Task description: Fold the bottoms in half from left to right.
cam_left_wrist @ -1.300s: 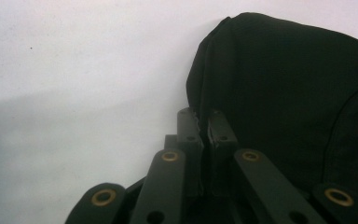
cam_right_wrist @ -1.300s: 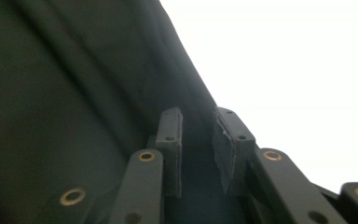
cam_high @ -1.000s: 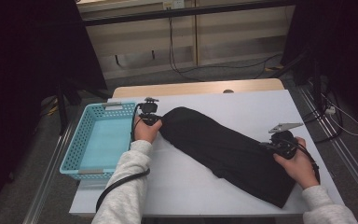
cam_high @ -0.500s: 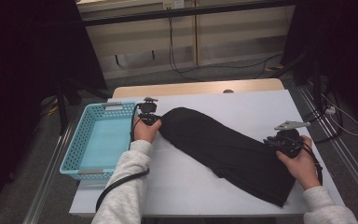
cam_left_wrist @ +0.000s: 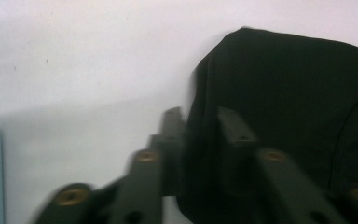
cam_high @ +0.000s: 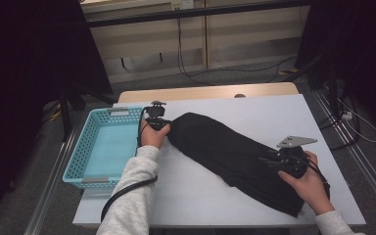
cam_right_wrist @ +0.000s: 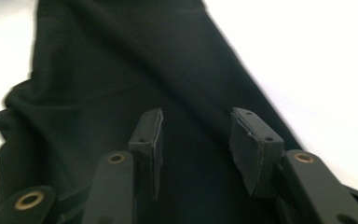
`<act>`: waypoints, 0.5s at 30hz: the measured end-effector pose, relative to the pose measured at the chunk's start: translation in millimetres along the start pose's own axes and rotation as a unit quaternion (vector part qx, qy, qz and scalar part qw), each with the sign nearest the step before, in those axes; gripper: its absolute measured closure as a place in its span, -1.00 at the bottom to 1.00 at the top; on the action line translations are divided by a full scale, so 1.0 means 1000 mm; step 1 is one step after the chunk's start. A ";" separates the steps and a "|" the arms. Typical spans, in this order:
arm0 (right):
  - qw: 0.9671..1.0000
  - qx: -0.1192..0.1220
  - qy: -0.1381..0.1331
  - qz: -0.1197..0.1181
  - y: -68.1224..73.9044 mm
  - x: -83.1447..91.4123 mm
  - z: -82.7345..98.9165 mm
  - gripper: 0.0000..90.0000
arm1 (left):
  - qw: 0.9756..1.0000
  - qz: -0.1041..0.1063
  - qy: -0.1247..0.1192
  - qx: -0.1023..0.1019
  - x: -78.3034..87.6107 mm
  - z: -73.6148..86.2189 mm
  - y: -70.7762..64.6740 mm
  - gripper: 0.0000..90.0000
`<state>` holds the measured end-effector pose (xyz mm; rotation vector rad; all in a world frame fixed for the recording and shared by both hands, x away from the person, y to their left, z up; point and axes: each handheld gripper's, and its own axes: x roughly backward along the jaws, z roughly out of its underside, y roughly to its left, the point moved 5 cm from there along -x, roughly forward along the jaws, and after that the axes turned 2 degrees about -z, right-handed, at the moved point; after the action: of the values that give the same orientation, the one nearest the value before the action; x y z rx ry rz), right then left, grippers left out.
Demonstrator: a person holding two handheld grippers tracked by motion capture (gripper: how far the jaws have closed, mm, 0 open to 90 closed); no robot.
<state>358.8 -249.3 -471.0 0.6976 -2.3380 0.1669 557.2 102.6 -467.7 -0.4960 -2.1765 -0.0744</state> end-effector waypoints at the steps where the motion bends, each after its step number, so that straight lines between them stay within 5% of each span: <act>1: 1.000 0.005 0.001 -0.009 0.006 -0.001 0.002 0.18 | 1.000 -0.008 0.004 -0.002 -0.002 0.001 0.002 0.14; 11: 0.999 0.000 -0.003 -0.035 0.015 0.002 0.007 -0.09 | 0.999 -0.037 0.029 -0.001 -0.010 0.017 0.011 -0.51; 15: 0.999 -0.009 0.000 -0.036 0.012 0.001 0.011 -0.17 | 0.999 -0.042 0.028 -0.021 -0.010 0.021 0.010 -0.48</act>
<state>345.1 -242.8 -477.8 0.7711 -2.3089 0.1145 550.6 113.5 -489.6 -0.4221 -2.1432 -0.1785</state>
